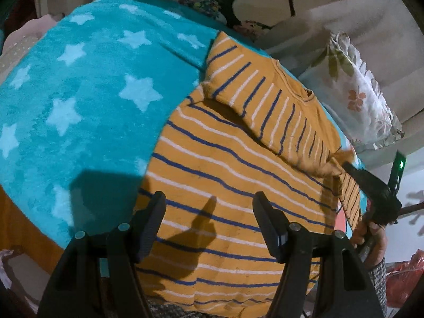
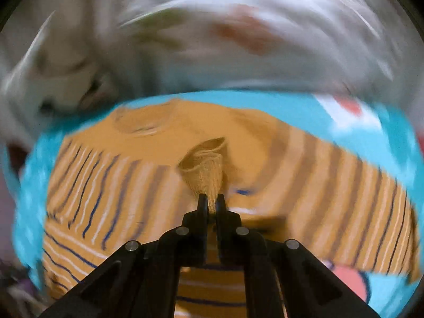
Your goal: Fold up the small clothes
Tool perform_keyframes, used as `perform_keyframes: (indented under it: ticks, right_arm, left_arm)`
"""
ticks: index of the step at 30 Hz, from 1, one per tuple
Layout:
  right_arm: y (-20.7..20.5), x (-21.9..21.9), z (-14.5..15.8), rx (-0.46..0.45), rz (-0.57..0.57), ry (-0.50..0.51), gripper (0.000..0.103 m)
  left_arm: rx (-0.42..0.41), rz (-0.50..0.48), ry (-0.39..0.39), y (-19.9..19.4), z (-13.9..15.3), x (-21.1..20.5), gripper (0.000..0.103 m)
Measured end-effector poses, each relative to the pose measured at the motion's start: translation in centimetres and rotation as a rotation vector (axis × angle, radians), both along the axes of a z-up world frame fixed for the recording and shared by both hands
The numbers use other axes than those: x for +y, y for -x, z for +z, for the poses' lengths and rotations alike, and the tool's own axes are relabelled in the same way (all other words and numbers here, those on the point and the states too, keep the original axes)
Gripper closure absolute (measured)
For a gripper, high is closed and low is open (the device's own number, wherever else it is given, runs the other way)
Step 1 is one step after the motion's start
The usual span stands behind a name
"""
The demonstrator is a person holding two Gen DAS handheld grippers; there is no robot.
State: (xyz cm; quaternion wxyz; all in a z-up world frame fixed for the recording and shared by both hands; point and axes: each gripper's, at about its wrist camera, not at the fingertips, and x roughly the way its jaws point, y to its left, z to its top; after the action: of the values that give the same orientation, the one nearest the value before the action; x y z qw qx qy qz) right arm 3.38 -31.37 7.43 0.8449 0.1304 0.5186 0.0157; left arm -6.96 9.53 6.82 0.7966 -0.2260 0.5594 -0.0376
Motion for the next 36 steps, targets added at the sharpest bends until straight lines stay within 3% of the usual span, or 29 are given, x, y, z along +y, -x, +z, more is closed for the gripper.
perform_keyframes:
  ticks: [2, 5, 9, 13, 17, 21, 23, 26, 29, 36]
  right_arm:
    - [1.4, -3.4, -0.6, 0.029, -0.079, -0.085, 0.088]
    - [4.3, -7.3, -1.3, 0.061, -0.185, -0.084, 0.088]
    - [8.1, -10.3, -1.5, 0.071, -0.278, -0.158, 0.088]
    - [9.3, -9.4, 0.0, 0.023, -0.264, -0.251, 0.088]
    - [7.6, -5.8, 1.8, -0.031, -0.164, -0.3, 0.088]
    - [4.4, -1.6, 1.7, -0.029, -0.058, -0.292, 0.085]
    - [2.9, -0.8, -0.1, 0.013, -0.051, -0.272, 0.08]
    - [2.2, -0.9, -3.3, 0.097, -0.084, -0.223, 0.08]
    - [3.8, -1.9, -4.6, 0.116, -0.106, -0.24, 0.08]
    - [11.0, -7.4, -2.4, 0.092, -0.212, -0.088, 0.075]
  left_arm:
    - [0.001, -0.022, -0.009, -0.4, -0.1, -0.9, 0.036]
    - [-0.001, -0.052, -0.046, -0.9, -0.3, -2.2, 0.036]
    - [0.014, -0.105, -0.094, -1.4, -1.4, -4.2, 0.036]
    - [0.028, -0.153, -0.105, -1.4, -2.1, -6.1, 0.036]
    - [0.011, -0.181, -0.114, -0.9, -1.6, -7.1, 0.036]
    - [0.019, -0.166, -0.127, 0.3, -1.4, -6.6, 0.036]
    - [0.031, -0.142, -0.128, 1.1, -1.4, -5.7, 0.036]
    - [0.033, -0.098, -0.131, 1.9, -1.2, -4.1, 0.036]
    - [0.034, -0.07, -0.123, 2.1, -1.0, -3.0, 0.036]
    - [0.04, -0.112, -0.09, 1.3, -1.3, -4.6, 0.035]
